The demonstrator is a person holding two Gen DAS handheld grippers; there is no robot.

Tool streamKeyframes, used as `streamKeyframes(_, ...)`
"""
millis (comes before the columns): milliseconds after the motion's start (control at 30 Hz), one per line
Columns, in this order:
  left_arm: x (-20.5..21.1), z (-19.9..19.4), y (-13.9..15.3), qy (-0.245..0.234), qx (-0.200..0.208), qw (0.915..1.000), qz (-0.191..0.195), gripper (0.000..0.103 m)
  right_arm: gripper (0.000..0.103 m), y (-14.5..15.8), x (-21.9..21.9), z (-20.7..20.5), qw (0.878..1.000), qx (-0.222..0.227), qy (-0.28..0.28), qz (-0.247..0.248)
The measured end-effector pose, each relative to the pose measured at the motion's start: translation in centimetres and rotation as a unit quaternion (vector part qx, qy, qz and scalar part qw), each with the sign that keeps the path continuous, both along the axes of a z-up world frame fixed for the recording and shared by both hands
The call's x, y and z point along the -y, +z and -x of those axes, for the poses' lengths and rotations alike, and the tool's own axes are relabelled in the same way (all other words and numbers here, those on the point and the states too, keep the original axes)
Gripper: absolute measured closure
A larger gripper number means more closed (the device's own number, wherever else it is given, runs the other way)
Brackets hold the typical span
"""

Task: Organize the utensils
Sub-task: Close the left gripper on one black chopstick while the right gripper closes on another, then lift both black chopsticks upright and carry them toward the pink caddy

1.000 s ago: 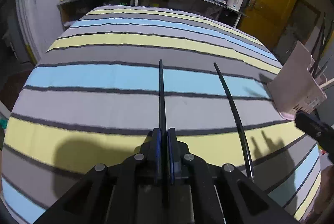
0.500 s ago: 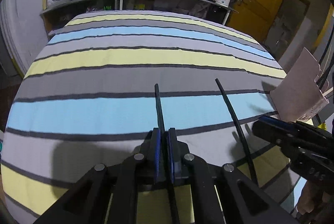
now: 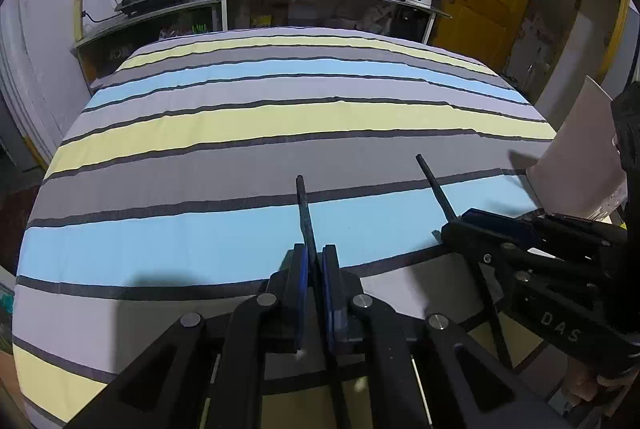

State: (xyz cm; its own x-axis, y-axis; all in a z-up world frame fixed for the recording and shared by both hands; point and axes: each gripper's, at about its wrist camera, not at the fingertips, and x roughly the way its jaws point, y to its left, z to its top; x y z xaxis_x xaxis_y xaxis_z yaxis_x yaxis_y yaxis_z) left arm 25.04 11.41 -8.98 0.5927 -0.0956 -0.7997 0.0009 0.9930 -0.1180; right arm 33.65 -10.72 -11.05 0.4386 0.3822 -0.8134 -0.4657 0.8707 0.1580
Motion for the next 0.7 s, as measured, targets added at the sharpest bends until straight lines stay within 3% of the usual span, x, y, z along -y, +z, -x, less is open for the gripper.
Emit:
streamKeyframes(100, -0.1, -0.2, 0.0, -0.001, -0.002, 1.0, 0.0, 0.096, 0.094, 0.0, -0.1, -0.2, 1.0, 0.004, -0.002, 0.009)
streamKeyframes(400, -0.4, -0.2, 0.6, 0.006, -0.009, 0.9998, 0.017, 0.097, 0.096, 1.5, 0.8, 0.1, 1.0, -0.001, 0.006, -0.02)
streamKeyframes(700, -0.7, 2.0, 4.6, 0.006, 0.025, 0.9986, 0.046, 0.098, 0.097, 5.6, 1.8, 1.9, 0.998, 0.028, 0.015, -0.056)
